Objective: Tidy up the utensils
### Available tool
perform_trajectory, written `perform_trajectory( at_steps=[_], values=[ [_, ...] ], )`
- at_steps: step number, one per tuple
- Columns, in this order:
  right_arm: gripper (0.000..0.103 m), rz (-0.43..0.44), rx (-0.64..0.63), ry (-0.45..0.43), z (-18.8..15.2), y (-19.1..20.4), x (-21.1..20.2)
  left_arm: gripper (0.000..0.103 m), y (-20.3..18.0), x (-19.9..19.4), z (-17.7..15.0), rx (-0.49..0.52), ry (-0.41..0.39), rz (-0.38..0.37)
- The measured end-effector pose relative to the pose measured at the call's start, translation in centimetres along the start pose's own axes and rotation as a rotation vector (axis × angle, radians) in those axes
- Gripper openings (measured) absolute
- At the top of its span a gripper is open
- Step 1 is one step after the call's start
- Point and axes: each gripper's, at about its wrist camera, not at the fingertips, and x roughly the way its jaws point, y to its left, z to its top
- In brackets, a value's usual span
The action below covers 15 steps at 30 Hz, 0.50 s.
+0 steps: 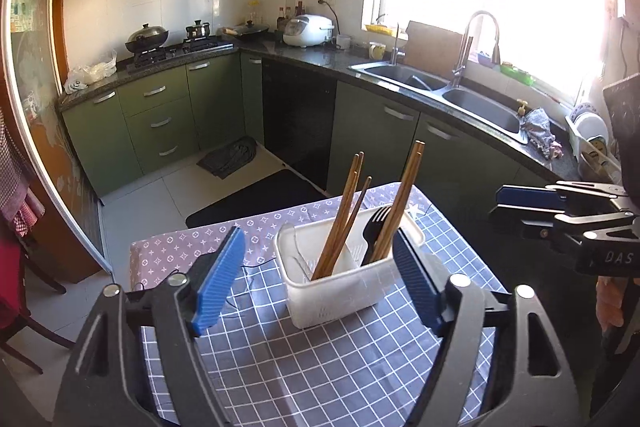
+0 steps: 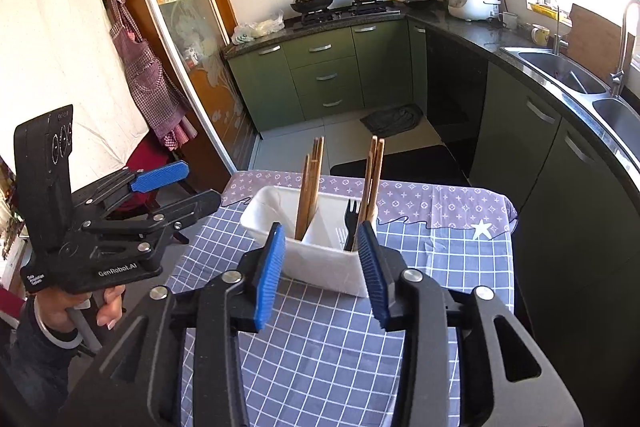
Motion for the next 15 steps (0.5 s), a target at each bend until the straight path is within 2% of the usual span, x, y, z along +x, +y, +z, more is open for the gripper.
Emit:
perform_trajectory(
  at_steps=[1, 3, 5, 6, 8, 9, 15],
  values=[
    [0.044, 0.003, 0.005, -0.01, -1.1, 0.0, -0.7, 0.087, 0.1, -1.1, -1.0, -0.015, -0.018, -0.007],
    [0.051, 0.002, 0.017, -0.028, -3.8, -0.1, -1.9, 0.089, 0.1, -3.2, -3.3, -0.041, -0.049, -0.013],
    [0.068, 0.005, 0.026, -0.036, -6.9, -0.2, -2.6, 0.092, -0.1, -5.0, -5.7, -0.053, -0.072, -0.002],
    [0.072, 0.009, 0.035, -0.042, -8.4, -0.3, -2.9, 0.094, -0.3, -5.8, -6.9, -0.056, -0.082, 0.01],
    [0.095, 0.012, 0.047, -0.056, -11.3, -0.2, -3.3, 0.096, -0.6, -7.1, -9.1, -0.064, -0.088, 0.026],
    [0.099, 0.008, 0.049, -0.067, -12.5, -0.1, -3.6, 0.096, -0.8, -7.7, -10.2, -0.068, -0.088, 0.037],
    [0.098, -0.088, 0.021, -0.175, -19.0, 1.6, -6.1, 0.096, -1.5, -11.8, -14.9, -0.096, -0.142, 0.123]
  ],
)
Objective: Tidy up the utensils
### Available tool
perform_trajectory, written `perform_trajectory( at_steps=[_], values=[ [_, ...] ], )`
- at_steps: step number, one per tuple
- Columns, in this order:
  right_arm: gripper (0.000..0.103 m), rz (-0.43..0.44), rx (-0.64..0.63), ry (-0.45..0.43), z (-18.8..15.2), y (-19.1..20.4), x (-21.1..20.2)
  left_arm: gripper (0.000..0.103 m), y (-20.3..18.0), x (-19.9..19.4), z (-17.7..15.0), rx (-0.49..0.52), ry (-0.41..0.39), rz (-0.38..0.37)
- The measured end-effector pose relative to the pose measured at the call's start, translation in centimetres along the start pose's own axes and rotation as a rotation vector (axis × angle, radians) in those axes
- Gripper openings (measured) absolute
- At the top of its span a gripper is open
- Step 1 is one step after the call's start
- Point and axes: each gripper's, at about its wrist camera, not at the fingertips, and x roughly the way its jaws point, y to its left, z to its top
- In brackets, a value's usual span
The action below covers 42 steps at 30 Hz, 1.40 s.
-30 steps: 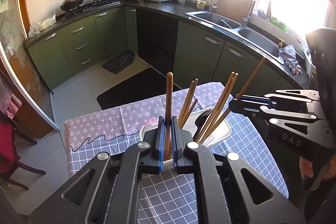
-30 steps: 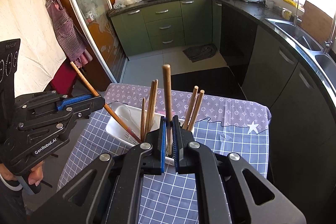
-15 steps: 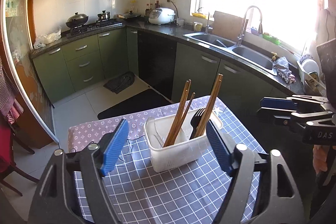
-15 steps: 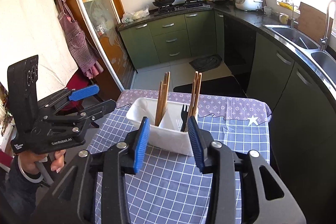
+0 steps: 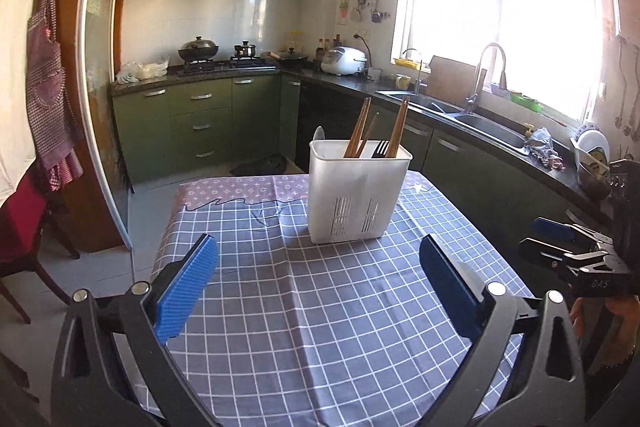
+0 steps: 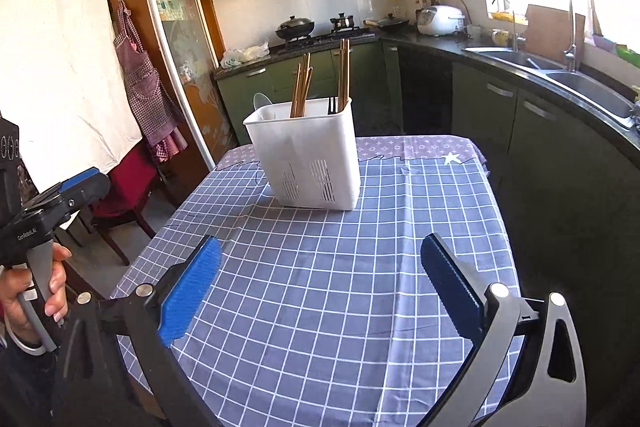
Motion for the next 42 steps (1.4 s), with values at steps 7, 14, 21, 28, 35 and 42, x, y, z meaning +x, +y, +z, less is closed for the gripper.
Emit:
perform_trajectory(
  at_steps=[7, 14, 21, 28, 35, 42],
  values=[
    [0.098, -0.078, -0.05, -0.159, -3.8, 2.4, -7.5, 0.096, -0.2, -5.4, -2.2, -0.015, -0.035, -0.004],
    [0.098, -0.088, -0.122, -0.252, -4.6, 5.3, -14.1, 0.096, -1.2, -10.0, -3.2, -0.02, -0.098, 0.011],
    [0.098, -0.084, -0.123, -0.289, -4.9, 6.2, -16.4, 0.096, -1.4, -12.1, -4.0, -0.011, -0.113, 0.055],
    [0.098, -0.108, -0.109, -0.271, -5.0, 6.3, -15.6, 0.096, -0.8, -12.5, -3.8, -0.031, -0.12, 0.078],
    [0.098, -0.091, -0.107, -0.252, -5.1, 6.3, -15.0, 0.096, -0.4, -11.8, -4.3, -0.048, -0.089, 0.045],
    [0.098, -0.099, -0.114, -0.244, -5.0, 6.5, -14.5, 0.096, -0.4, -11.1, -4.7, -0.059, -0.073, 0.038]
  ],
)
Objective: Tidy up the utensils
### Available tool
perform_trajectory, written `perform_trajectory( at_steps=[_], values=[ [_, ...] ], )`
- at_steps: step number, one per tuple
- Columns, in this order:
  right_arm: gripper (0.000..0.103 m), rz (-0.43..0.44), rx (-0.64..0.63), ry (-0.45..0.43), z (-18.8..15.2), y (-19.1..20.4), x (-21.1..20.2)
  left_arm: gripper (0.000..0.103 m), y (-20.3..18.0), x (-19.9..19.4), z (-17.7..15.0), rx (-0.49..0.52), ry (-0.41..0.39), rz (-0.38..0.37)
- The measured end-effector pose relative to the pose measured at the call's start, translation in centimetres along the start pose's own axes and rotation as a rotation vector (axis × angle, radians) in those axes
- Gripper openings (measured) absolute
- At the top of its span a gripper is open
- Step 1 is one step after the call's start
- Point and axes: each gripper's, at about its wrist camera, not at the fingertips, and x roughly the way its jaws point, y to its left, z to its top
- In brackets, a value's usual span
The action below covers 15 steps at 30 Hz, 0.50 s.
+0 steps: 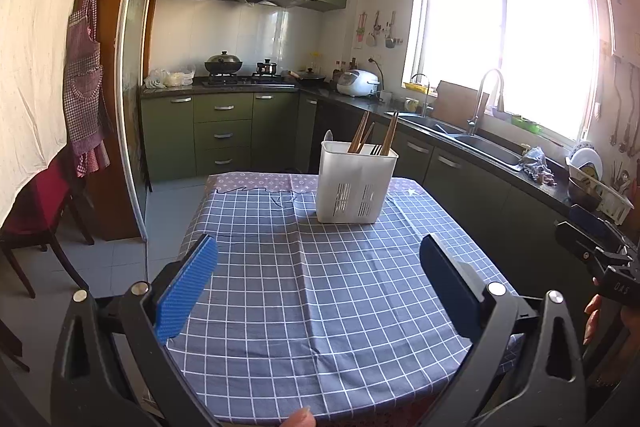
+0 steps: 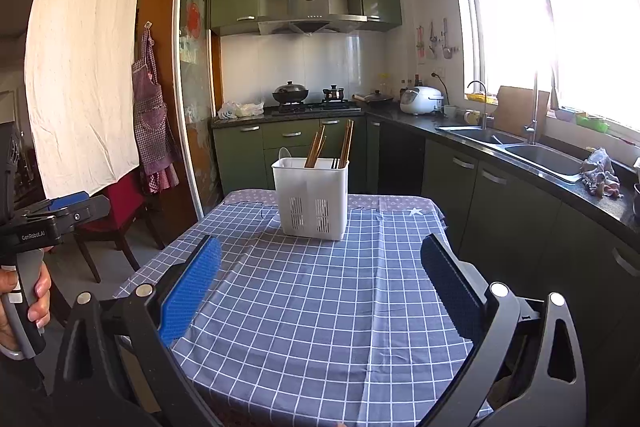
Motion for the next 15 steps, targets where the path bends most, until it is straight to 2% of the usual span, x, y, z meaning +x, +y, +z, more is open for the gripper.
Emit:
perform_trajectory(
  at_steps=[7, 15],
  values=[
    [0.098, 0.009, 0.003, 0.002, -0.15, 0.12, 0.19, 0.096, -0.12, 0.31, -0.32, 0.005, 0.004, 0.024],
    [0.098, 0.014, 0.004, 0.01, -0.3, 0.15, 0.72, 0.096, -0.36, 0.22, -0.36, 0.011, 0.005, 0.012]
  ],
)
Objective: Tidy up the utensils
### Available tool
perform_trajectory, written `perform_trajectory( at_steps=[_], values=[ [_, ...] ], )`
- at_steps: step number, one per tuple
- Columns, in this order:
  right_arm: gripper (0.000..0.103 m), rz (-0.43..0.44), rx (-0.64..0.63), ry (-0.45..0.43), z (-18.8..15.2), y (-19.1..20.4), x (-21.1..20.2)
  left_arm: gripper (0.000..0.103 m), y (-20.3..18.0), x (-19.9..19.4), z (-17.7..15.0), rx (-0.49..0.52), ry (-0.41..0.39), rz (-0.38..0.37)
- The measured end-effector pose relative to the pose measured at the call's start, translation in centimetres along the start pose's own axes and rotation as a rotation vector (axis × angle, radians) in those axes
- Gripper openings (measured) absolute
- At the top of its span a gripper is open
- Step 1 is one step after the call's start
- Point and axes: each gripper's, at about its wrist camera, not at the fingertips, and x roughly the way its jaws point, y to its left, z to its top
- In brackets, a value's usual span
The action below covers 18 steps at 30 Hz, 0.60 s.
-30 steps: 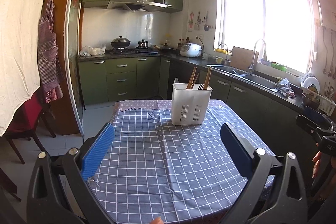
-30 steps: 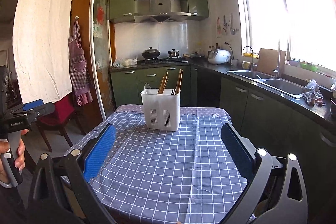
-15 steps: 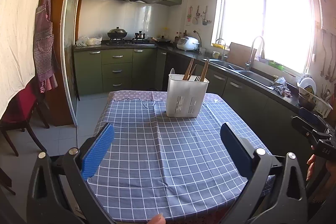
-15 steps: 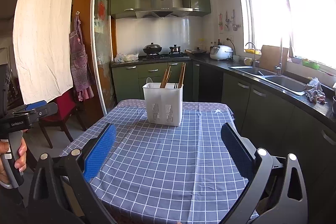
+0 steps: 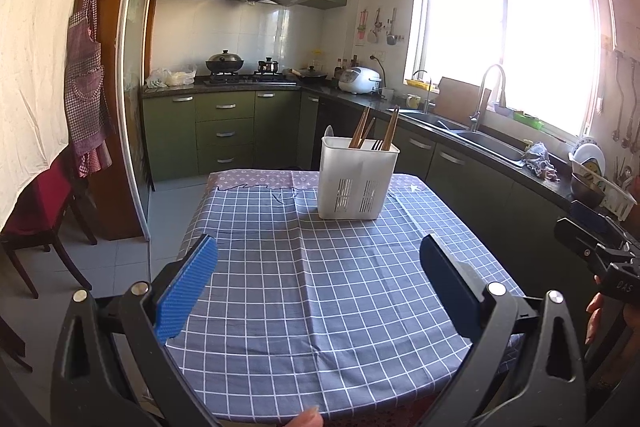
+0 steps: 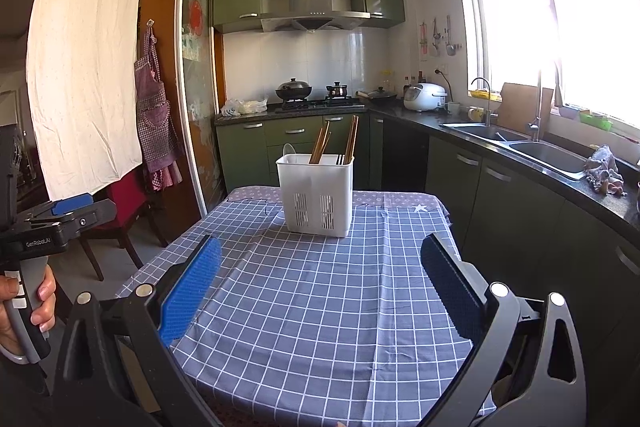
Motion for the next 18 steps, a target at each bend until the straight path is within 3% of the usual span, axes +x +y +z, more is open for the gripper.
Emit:
perform_trajectory(
  at_steps=[18],
  values=[
    [0.098, 0.009, 0.001, 0.012, -0.32, 0.12, 0.56, 0.096, -0.22, -0.09, -0.21, 0.026, 0.006, 0.019]
  ],
)
